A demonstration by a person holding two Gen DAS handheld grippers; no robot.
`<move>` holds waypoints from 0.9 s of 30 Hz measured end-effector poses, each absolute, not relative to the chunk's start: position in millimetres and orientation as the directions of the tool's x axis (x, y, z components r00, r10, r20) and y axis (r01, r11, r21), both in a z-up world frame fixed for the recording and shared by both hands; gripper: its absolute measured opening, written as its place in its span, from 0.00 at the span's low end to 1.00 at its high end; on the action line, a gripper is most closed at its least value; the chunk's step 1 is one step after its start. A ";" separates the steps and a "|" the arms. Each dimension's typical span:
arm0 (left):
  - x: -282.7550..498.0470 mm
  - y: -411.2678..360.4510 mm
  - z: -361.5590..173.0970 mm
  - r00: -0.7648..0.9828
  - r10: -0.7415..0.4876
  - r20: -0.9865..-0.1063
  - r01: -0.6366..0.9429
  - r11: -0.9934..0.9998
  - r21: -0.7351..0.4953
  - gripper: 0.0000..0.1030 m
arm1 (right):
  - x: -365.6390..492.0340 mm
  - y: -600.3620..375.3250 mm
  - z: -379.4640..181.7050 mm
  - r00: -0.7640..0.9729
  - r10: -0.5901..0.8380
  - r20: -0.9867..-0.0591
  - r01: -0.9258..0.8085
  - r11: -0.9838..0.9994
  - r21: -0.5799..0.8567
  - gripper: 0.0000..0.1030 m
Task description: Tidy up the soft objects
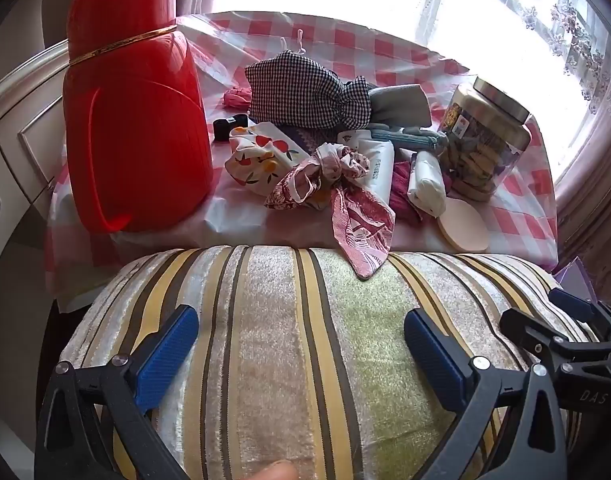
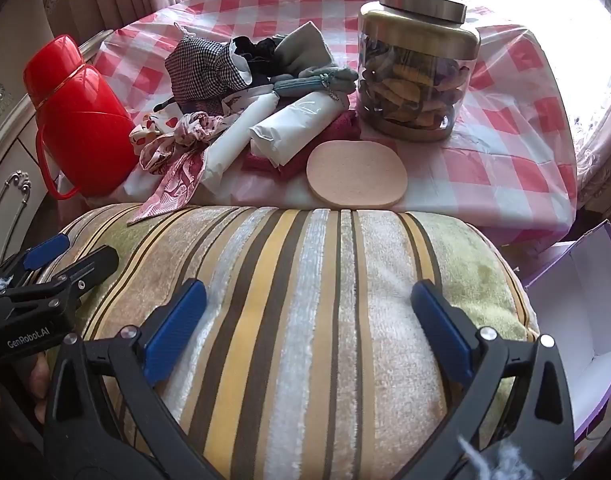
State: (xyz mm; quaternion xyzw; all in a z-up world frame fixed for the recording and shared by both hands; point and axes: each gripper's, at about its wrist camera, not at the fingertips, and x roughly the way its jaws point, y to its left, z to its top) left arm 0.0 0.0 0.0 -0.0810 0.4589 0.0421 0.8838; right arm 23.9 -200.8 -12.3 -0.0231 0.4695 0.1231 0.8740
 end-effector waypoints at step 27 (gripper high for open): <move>0.4 0.8 -1.3 0.594 -0.019 -0.804 -0.147 0.980 -0.131 1.00 | 23.9 -200.5 -12.3 0.528 0.184 -0.829 -0.241 0.969 0.061 1.00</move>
